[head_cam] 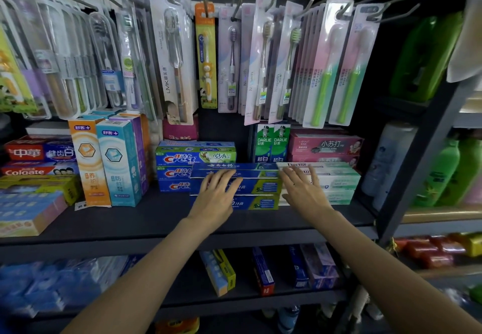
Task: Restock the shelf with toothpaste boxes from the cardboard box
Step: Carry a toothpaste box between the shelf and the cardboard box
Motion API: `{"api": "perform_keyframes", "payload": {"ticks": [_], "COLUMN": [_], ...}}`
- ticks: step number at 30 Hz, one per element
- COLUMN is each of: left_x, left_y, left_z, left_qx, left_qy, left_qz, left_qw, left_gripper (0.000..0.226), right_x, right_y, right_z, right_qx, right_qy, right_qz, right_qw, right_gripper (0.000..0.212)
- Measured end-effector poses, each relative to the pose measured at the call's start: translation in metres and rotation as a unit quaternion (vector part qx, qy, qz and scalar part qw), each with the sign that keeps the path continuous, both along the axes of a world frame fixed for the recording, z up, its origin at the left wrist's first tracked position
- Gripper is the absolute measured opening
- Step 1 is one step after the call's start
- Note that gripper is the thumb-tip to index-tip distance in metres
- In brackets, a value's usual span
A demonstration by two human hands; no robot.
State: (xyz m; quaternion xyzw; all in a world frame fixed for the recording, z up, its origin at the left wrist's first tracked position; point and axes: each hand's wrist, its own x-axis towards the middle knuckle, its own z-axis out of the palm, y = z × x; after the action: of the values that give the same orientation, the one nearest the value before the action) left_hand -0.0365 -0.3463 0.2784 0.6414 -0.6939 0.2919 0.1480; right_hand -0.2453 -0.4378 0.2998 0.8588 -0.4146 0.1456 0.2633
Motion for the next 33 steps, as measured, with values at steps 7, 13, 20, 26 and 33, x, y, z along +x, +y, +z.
{"api": "perform_keyframes", "payload": {"ticks": [7,13,20,26,33], "left_x": [0.009,0.069,0.148,0.204,0.265], "left_y": [0.025,0.078,0.163,0.209,0.221], "left_z": [0.006,-0.006,-0.019,-0.025,-0.017], "left_qx": [-0.051,-0.080,-0.081,-0.012,0.064], "left_qy": [0.045,0.071,0.048,0.087,0.145], "left_qz": [-0.010,0.083,0.235,0.348,0.300], "left_qw": [0.998,0.991,0.968,0.933,0.941], "left_gripper": [0.065,0.046,0.062,0.070,0.055], "right_x": [0.040,0.125,0.225,0.300,0.382], "right_y": [0.018,0.045,0.104,0.157,0.189], "right_z": [0.013,0.014,0.005,-0.009,-0.027], "right_qx": [-0.053,-0.067,0.048,0.291,0.496], "right_qy": [-0.032,-0.051,0.011,0.059,-0.080], "right_qz": [0.103,0.248,0.375,0.399,0.322], "right_qw": [0.993,0.965,0.926,0.868,0.802], "right_gripper": [0.061,0.056,0.052,0.059,0.079]}}
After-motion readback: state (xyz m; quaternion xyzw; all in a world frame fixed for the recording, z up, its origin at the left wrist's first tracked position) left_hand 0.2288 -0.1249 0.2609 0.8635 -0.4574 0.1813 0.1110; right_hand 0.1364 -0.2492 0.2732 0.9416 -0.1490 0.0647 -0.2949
